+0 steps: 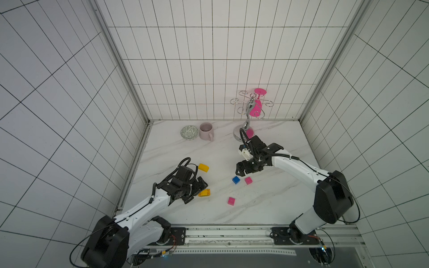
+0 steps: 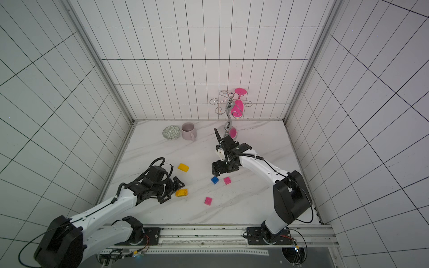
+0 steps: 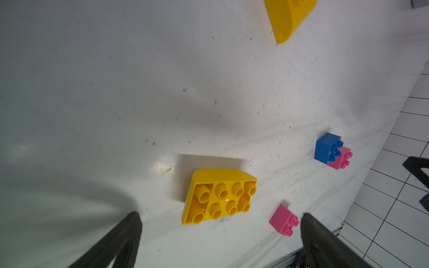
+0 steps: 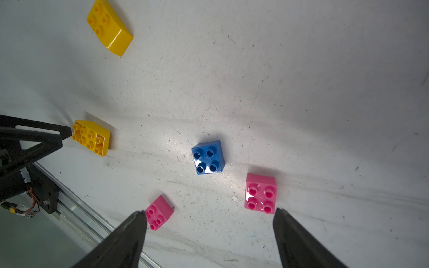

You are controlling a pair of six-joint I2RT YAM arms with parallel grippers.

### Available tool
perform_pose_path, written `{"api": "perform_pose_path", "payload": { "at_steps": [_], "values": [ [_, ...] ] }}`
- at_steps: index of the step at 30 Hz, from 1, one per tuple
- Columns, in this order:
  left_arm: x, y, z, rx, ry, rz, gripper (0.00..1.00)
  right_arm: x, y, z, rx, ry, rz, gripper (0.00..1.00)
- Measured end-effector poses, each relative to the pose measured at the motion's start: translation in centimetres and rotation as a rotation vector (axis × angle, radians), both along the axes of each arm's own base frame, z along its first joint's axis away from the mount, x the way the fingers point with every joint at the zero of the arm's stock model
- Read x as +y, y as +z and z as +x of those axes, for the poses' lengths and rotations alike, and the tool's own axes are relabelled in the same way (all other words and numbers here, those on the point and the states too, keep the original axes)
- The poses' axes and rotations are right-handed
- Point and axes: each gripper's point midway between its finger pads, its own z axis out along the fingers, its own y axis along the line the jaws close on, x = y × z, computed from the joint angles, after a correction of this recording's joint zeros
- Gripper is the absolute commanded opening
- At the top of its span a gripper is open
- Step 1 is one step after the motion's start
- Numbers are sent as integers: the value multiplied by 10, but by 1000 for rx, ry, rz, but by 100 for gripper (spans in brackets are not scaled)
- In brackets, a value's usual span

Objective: Assemble the letter s with lego
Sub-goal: Pick up the lego brick from the center of the board.

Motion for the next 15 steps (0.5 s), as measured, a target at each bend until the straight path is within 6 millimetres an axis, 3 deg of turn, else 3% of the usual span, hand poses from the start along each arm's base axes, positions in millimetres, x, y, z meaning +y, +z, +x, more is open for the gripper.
{"api": "perform_pose_path", "payload": {
  "at_steps": [7,15],
  "values": [
    [-17,1,20,-19,-38,-22,98,7,-26,-9,40,52,-73,71],
    [-20,3,24,-43,-79,-13,98,16,-63,-23,98,128,-195,70]
  ]
}}
